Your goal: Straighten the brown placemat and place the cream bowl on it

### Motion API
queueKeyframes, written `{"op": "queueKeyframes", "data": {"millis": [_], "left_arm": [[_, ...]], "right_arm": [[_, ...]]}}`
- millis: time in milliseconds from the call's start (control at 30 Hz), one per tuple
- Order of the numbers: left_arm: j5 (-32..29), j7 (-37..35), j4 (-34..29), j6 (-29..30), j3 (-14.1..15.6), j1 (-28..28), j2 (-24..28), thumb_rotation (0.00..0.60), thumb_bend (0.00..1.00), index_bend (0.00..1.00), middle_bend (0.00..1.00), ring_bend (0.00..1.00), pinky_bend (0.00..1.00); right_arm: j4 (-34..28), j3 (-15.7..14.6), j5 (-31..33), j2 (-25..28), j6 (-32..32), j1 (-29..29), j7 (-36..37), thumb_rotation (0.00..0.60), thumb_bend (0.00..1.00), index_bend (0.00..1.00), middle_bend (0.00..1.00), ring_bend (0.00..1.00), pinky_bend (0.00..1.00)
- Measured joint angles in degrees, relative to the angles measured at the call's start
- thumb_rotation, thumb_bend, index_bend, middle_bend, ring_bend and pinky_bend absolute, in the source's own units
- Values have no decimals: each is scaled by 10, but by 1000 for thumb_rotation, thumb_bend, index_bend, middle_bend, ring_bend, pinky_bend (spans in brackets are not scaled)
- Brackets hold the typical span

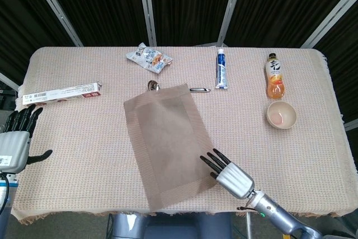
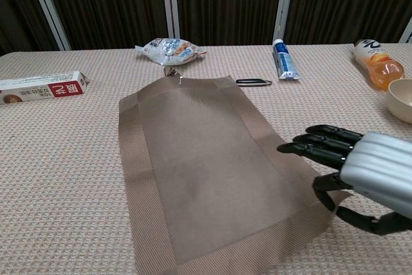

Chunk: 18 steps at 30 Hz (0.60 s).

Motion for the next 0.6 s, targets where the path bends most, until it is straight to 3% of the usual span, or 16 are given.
{"op": "queueKeyframes", "data": {"millis": [267,400,600], "left_arm": [[6,9,-5,0,4,0,-2,600,0,0,0,0,0],[5,17,-4,-1,6,-1,-7,600,0,0,0,0,0],[1,26,-1,-6,6,-3,-14,600,0,0,0,0,0]], "right_arm": [[51,-54,-119,140,139,-19,-8,600,383,781,4,0,0],[96,-48,-131,172,155,-13,-17,600,382,781,6,0,0],[154,-12,-130,180,136,35,-9,600,382,781,15,0,0]]}}
